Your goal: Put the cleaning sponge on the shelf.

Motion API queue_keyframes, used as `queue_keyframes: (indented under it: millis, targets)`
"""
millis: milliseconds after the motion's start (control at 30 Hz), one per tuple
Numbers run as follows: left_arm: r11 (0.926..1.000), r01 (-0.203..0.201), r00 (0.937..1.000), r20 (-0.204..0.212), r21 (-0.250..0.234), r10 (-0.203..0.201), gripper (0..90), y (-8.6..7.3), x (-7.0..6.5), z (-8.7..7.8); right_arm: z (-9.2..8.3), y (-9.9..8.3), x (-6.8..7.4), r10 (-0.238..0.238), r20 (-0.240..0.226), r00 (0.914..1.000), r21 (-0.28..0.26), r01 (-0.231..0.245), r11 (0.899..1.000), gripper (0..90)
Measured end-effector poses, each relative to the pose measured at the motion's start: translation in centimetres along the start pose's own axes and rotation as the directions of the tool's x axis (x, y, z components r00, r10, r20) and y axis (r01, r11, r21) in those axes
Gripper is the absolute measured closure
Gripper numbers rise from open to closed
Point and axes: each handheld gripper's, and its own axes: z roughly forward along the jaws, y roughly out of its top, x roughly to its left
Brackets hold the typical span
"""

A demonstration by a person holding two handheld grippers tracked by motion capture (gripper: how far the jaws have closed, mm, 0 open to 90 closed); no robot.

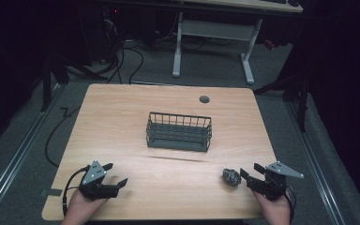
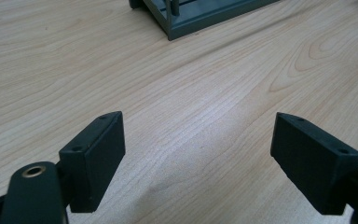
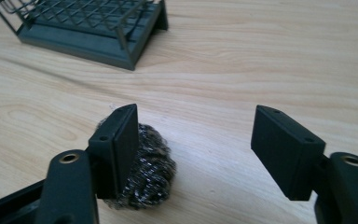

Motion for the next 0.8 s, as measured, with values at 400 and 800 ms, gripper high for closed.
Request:
queue_keyframes:
  millis: [400,800]
  targets:
    - [1.0000,0.002,1.0000,-0.003,-0.005,-0.002,18.2,0.08,0.18,-0.01,0.21,-0.36,-0.23,0.003,0.027,0.9996,0.020,-0.003,1.000,33.8]
    - [1.0000,0.000,1.0000,0.000,-0.001,0.000,18.2,0.10,0.18,0.07,0.31,-0.52,-0.49,0.005,0.032,0.9995,0.023,-0.006,1.000,34.3]
